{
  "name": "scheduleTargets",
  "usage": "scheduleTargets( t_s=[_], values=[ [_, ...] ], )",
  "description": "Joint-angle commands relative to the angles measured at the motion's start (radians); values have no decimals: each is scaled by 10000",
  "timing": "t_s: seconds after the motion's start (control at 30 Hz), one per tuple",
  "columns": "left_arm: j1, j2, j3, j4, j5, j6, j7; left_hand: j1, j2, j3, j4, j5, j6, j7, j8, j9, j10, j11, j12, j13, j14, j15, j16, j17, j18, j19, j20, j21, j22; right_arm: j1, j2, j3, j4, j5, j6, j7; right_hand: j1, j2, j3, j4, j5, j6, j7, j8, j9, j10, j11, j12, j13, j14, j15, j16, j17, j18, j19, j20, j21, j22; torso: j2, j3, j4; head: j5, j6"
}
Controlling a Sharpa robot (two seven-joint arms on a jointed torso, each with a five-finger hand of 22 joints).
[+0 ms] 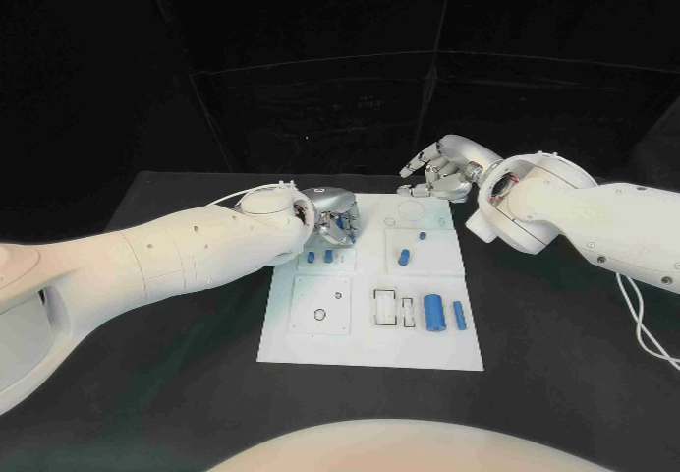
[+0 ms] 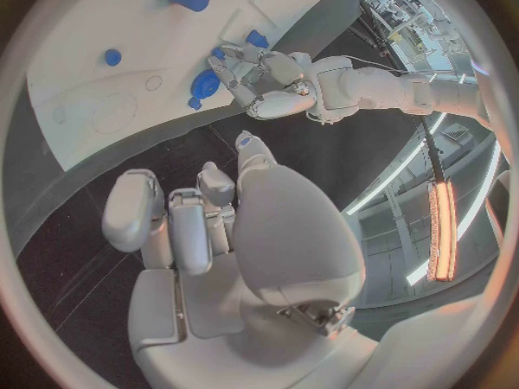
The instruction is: Assemble the parts on the task board
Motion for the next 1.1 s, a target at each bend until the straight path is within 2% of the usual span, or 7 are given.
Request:
scheduleTargets(
  t_s=[0.03, 0.13, 0.43, 0.5, 0.83, 1.0, 1.1],
  values=[
    [18, -166, 42, 238, 267, -547, 195, 20, 41, 68, -11, 21, 54, 43, -7, -9, 42, 7, -72, 4, 284, -78, 43, -10, -131, -8, -62, 34, 13, 19, -10, 5, 17, -23, 29, 90, 13, 77, -43, -7, 51, -54, -39, 56, -7, -10, 14, 54, 11, 561, -70, -67, 397, 67, -23, -9, -36, 6, -14, 9, 13, 21, 17],
    [26, -341, 144, 459, 433, -613, 195, -9, 5, 129, -52, 21, 13, 75, -65, -40, 15, 36, -153, -15, 284, -60, 48, -17, -135, -9, -57, 28, 14, 19, -25, 5, 21, -23, 26, 90, 13, 77, -43, -7, 51, -54, -39, 56, -7, -10, 14, 54, 11, 561, -70, -67, 397, 67, -23, -9, -36, 6, -20, 3, 26, 19, 25],
    [31, -1039, 723, 1153, 642, -862, 198, -98, -87, 190, -89, 20, -66, 139, -161, -92, -55, 97, -283, -46, 289, -12, 75, 0, -148, -11, -30, 44, 44, 18, -65, 5, 17, -23, 27, 97, 13, 77, -43, -7, 51, -54, -39, 56, -7, -10, 14, 54, 11, 561, -70, -67, 397, 67, -23, -9, -36, 6, -7, -2, 29, 104, 72],
    [32, -1216, 784, 1301, 679, -805, 150, -102, -93, 191, -91, 20, -65, 140, -162, -93, -52, 97, -285, -45, 289, -10, 76, 0, -149, -10, -29, 47, 48, 18, -68, 5, 12, -23, 30, 98, 13, 77, -43, -7, 51, -54, -39, 56, -7, -10, 14, 54, 11, 561, -70, -67, 397, 67, -23, -9, -36, 6, -5, 0, 14, 121, 76],
    [40, -1964, 876, 1609, 746, -24, -248, -166, -166, 181, -106, 17, -14, 134, -163, -100, 18, 93, -298, -37, 286, -5, 80, -10, -155, -7, -19, 75, 83, 16, -97, 5, -13, -23, 36, 94, 13, 77, -43, -7, 51, -54, -39, 56, -7, -10, 14, 54, 11, 561, -70, -67, 397, 67, -23, -9, -36, 6, 5, 1, 15, 137, 61],
    [34, -2025, 874, 1528, 751, 227, -337, -321, -250, 121, -56, 15, 7, 126, -185, -116, 50, 95, -339, -37, 276, 0, 72, -40, -152, -17, -9, 61, 80, 15, -90, 5, -24, -23, 41, 96, 13, 77, -43, -7, 51, -54, -39, 56, -7, -10, 14, 54, 11, 561, -70, -67, 397, 67, -23, -9, -36, 6, 7, 0, 2, 182, 57],
    [18, -1974, 866, 1437, 752, 290, -368, -372, -278, 95, -37, 15, 6, 123, -197, -124, 55, 94, -358, -39, 271, 0, 67, -55, -149, -22, -7, 50, 74, 15, -95, 5, -23, -23, 51, 95, 37, 95, -56, -8, 54, -42, -42, 72, -5, -1, 11, 67, 15, 561, -73, -69, 396, 67, -22, -11, -38, 3, 7, 9, -17, 277, 54]
  ],
)
